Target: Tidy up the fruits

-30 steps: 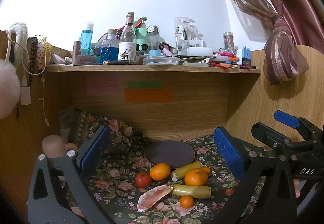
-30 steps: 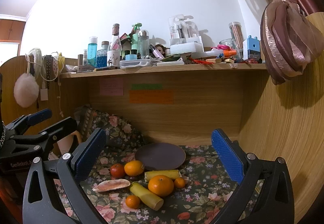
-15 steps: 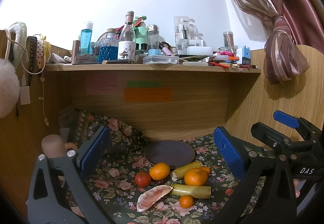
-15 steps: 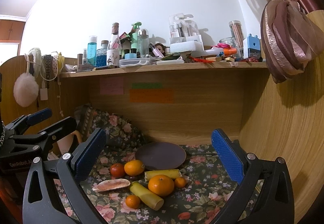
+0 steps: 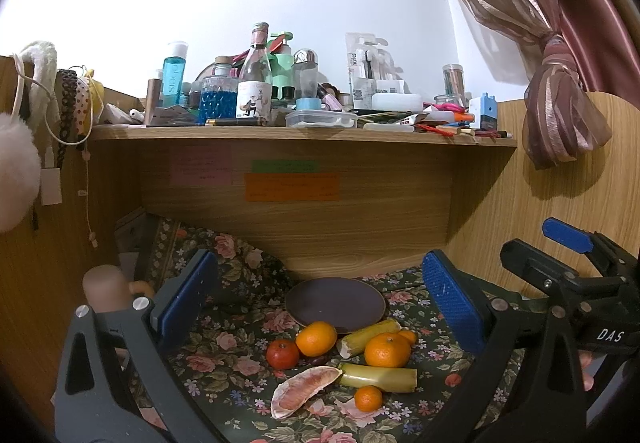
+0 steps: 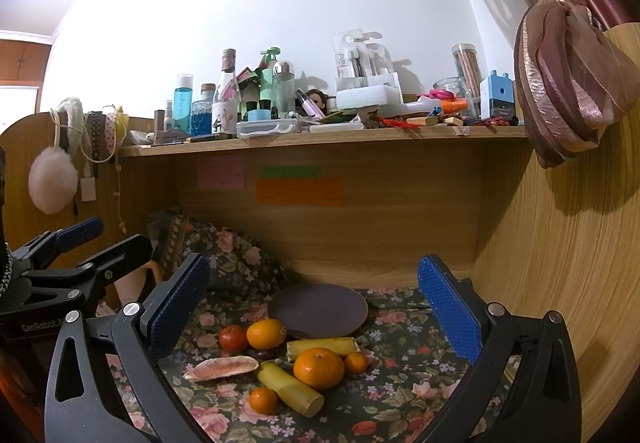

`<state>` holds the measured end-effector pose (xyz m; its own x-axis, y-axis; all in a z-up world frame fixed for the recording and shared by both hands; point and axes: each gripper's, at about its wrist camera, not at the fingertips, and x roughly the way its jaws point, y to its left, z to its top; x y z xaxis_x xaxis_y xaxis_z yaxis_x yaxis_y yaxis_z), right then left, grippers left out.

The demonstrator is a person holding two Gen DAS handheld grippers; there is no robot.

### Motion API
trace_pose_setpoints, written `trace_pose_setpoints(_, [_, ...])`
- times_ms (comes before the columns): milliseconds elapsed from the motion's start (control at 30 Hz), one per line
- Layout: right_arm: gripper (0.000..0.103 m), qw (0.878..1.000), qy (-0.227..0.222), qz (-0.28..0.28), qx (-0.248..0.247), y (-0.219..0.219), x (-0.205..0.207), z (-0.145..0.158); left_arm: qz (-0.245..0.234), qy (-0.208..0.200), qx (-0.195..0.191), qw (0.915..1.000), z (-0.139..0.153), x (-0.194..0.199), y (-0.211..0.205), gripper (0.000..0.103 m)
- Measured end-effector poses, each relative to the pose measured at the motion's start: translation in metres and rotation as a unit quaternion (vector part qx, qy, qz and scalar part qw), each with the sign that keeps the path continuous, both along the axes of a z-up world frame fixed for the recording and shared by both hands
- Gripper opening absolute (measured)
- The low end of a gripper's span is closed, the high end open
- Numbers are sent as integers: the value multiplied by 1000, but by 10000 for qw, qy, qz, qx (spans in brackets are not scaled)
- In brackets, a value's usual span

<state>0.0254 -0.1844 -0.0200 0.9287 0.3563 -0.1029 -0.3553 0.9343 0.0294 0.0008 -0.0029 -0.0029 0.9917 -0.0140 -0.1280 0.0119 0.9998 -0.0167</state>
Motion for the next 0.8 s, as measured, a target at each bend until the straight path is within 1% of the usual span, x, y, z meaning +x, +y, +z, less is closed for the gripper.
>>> trace_pose_setpoints(800, [103, 10000, 12, 6, -7, 1, 1, -1, 3, -1, 39, 10000, -2, 3, 3, 103])
